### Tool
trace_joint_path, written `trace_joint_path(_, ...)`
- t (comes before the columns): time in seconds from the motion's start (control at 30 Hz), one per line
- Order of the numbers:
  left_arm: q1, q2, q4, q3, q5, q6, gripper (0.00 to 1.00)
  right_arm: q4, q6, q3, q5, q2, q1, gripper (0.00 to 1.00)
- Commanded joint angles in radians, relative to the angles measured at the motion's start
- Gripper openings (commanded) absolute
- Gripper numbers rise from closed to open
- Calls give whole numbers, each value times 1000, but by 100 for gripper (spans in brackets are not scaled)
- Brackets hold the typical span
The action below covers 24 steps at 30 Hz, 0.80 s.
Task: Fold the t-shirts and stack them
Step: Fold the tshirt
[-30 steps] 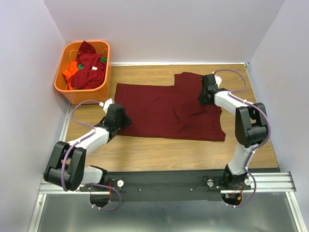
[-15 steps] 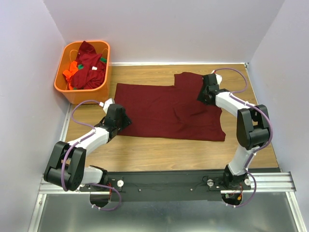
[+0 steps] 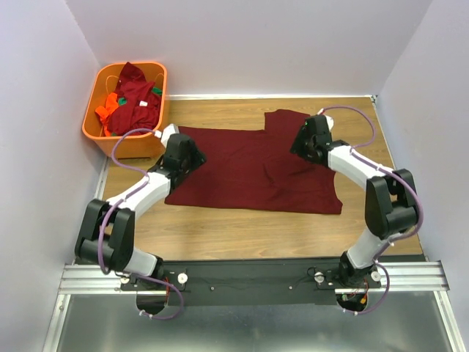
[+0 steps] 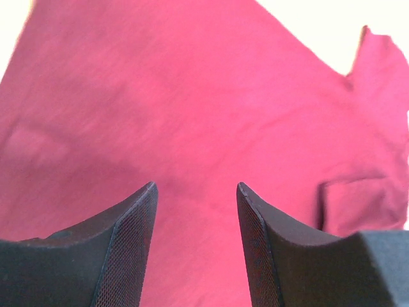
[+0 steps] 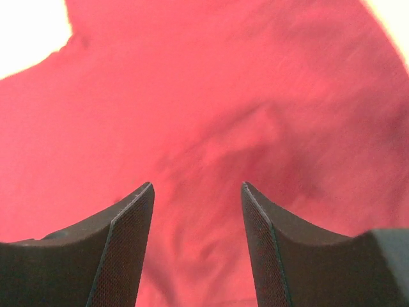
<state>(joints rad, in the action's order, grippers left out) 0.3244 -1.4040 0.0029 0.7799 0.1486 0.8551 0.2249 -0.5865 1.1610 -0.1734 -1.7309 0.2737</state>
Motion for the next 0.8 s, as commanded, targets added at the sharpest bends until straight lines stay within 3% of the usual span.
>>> trace_joint_path(0.0, 19, -101, -1, 67, -18, 33, 60, 7, -105, -128, 38, 94, 76, 64)
trace_joint_path(0.27, 113, -168, 14, -6, 11, 114, 60, 2, -248, -384, 25, 238, 85, 69)
trace_joint_path(0.43, 146, -142, 16, -102, 48, 192, 61, 1, -317, -475, 15, 255, 85, 77)
trace_joint_path(0.6, 174, -112, 16, -188, 63, 254, 61, -1, -381, -550, 22, 269, 84, 98)
trace_joint_path(0.77, 222, -15, 16, -280, 81, 320, 61, 7, -418, -629, 20, 359, 61, 100)
